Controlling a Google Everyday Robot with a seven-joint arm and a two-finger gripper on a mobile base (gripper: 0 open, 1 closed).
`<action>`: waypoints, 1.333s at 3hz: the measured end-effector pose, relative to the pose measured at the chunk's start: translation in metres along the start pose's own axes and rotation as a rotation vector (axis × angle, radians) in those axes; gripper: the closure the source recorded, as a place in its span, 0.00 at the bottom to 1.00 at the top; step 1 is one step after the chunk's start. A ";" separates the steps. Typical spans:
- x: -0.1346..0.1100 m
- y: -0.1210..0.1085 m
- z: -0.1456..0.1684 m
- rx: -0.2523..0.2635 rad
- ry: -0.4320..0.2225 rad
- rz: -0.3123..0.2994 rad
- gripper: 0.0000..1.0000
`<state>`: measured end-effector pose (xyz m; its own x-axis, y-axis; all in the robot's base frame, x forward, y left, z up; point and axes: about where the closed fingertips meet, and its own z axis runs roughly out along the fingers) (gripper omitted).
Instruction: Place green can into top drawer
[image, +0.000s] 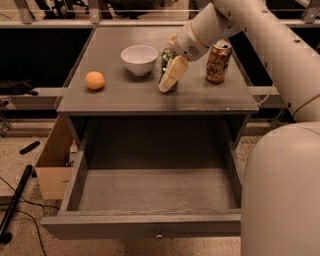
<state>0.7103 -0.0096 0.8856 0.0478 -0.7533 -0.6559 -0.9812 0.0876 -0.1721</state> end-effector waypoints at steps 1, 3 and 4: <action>0.000 0.000 0.000 0.000 0.000 0.000 0.25; 0.000 0.000 0.000 0.000 0.000 0.000 0.80; -0.002 0.000 -0.002 0.000 0.000 0.000 1.00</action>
Offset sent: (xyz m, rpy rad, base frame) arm 0.0000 0.0000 0.0000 0.0000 0.0000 0.0000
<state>0.7103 -0.0094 0.8884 0.0479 -0.7533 -0.6559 -0.9812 0.0873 -0.1719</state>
